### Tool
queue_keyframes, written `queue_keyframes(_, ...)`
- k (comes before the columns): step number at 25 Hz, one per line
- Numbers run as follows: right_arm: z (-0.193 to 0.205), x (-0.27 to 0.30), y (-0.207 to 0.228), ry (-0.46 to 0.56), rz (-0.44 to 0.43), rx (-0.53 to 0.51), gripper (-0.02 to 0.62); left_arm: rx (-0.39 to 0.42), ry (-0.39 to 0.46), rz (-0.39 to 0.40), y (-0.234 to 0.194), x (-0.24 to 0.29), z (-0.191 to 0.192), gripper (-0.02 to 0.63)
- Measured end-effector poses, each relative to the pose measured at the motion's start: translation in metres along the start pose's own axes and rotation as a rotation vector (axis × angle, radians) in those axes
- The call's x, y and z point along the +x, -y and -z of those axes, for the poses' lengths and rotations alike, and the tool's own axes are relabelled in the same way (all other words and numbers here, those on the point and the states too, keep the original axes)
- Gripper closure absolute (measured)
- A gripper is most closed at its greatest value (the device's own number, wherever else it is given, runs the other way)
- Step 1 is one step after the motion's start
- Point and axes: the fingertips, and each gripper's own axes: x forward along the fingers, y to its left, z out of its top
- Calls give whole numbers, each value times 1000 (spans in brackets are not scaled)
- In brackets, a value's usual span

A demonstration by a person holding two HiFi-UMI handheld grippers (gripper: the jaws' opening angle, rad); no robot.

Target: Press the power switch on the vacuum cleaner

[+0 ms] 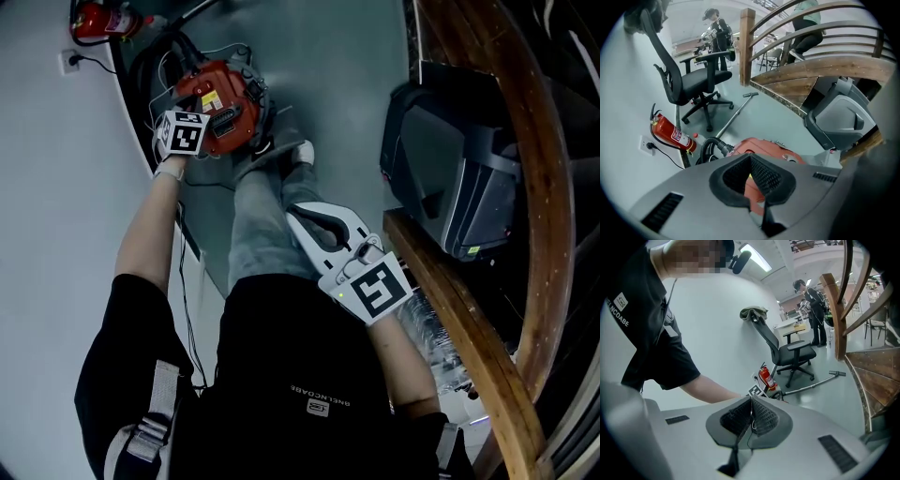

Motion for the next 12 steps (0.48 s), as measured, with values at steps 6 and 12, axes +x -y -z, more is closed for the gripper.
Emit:
queue_keyframes(6, 5, 19, 8, -8, 17, 26, 567, 1, -34, -1, -9, 43, 15, 591)
queue_keyframes(12, 15, 26, 16, -21, 42, 69, 568, -1, -73, -17, -16, 71, 29, 591)
